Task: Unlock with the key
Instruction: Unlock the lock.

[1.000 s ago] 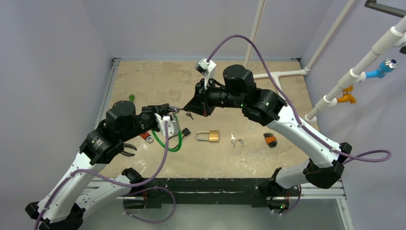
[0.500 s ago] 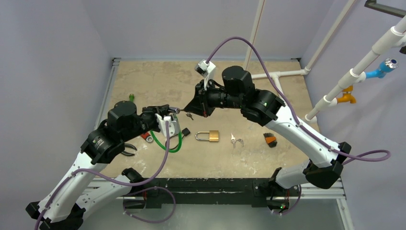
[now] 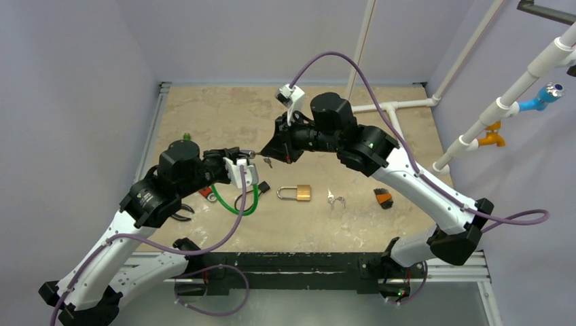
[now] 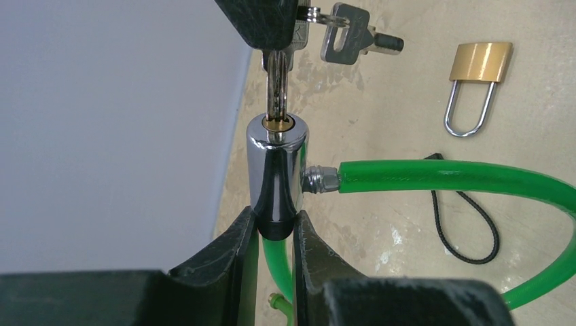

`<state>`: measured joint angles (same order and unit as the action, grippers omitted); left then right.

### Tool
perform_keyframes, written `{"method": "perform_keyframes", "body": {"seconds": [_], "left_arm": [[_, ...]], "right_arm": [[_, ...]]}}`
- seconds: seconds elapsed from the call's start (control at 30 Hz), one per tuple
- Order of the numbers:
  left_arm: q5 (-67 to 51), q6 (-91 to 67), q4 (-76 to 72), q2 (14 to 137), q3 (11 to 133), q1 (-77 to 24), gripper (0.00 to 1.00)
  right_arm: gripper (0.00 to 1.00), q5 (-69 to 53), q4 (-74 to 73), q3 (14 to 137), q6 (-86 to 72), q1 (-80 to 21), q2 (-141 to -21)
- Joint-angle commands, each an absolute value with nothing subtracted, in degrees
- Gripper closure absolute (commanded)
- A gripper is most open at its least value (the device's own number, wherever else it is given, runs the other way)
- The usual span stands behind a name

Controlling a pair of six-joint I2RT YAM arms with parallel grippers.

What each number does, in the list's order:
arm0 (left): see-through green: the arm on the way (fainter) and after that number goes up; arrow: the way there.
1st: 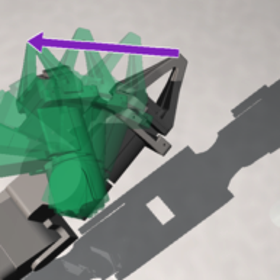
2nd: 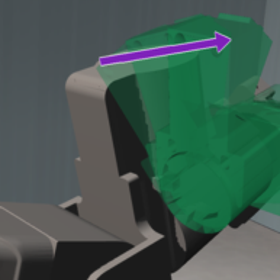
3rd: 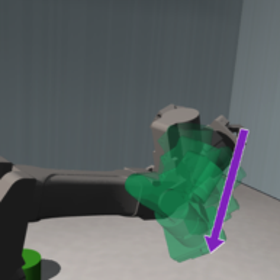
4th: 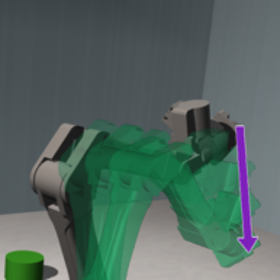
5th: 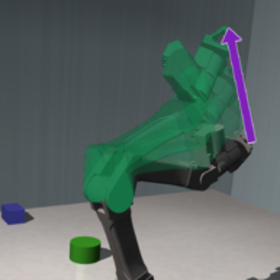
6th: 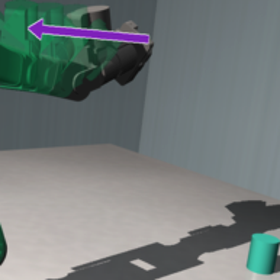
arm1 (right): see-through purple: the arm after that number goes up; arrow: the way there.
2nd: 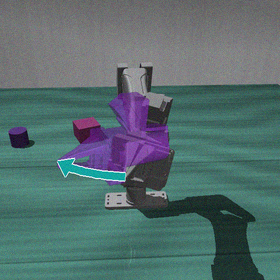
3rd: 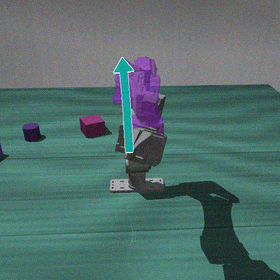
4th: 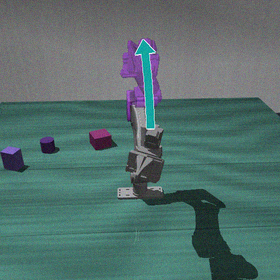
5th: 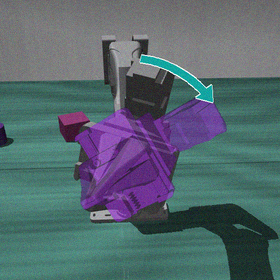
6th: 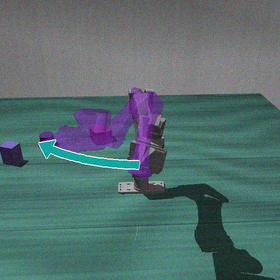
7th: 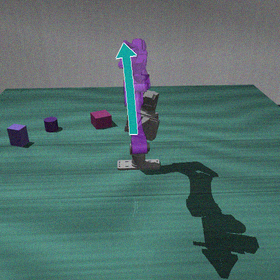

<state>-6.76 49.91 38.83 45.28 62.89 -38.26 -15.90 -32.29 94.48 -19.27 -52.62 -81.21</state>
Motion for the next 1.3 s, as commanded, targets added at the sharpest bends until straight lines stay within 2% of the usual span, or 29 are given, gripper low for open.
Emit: {"method": "perform_keyframes", "body": {"seconds": [0.0,0.73,1.27], "left_arm": [[-3.79,48.45,34.66,45.56,65.65,-38.66,1.00],[-0.22,50.34,36.91,46.73,67.39,-42.28,1.00],[-2.09,46.06,36.67,48.70,70.92,-43.41,1.00]], "right_arm": [[1.00,-11.62,-32.98,96.64,-19.31,-52.38,-81.69],[1.00,-13.86,-26.16,91.24,-21.97,-52.43,-81.59],[1.00,-11.26,-18.02,84.63,-20.15,-54.79,-80.73]]}}
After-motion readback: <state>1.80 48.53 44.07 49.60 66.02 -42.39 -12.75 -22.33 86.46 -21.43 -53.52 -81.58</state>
